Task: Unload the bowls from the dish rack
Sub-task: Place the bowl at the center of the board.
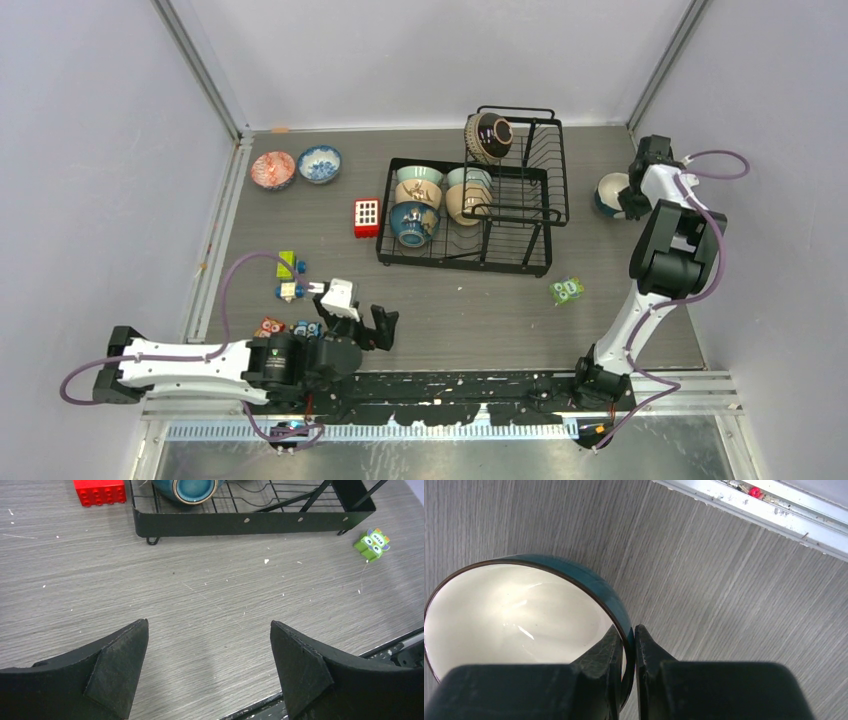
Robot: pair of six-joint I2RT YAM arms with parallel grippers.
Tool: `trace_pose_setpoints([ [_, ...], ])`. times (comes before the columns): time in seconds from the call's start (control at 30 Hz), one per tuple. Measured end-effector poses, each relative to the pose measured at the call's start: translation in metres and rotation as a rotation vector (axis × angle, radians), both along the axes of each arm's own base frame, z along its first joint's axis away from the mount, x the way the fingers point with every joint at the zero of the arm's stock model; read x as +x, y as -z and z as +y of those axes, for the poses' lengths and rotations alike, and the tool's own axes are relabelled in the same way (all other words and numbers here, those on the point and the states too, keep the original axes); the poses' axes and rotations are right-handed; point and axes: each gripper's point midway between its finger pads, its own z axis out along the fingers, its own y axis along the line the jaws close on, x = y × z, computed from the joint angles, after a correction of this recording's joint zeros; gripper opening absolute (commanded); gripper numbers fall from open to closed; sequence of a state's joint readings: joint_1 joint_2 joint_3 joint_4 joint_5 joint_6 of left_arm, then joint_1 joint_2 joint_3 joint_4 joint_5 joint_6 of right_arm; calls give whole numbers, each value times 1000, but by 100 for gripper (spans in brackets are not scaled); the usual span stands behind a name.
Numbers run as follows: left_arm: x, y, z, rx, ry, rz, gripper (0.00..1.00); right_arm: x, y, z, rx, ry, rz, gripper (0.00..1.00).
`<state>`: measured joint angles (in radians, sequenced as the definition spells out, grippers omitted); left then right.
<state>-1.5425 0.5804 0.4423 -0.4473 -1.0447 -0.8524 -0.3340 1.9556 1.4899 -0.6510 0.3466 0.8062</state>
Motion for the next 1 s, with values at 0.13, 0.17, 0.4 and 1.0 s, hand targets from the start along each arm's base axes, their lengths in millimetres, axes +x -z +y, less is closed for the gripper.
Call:
trace_pose_setpoints([
  [0.13,-2,7,-6,22,9,12,92,2,5,-3,-12,-12,18,1],
  [0.17,-2,8,-8,25,13,14,92,3,6,-4,-15,-15,24,1],
  [0.4,-2,16,-17,74,26,9,92,10,13,-8,-40,-46,54,1],
  [1.0,-4,23,-31,83,66,35,92,35,20,9,-49,-109,55,1],
])
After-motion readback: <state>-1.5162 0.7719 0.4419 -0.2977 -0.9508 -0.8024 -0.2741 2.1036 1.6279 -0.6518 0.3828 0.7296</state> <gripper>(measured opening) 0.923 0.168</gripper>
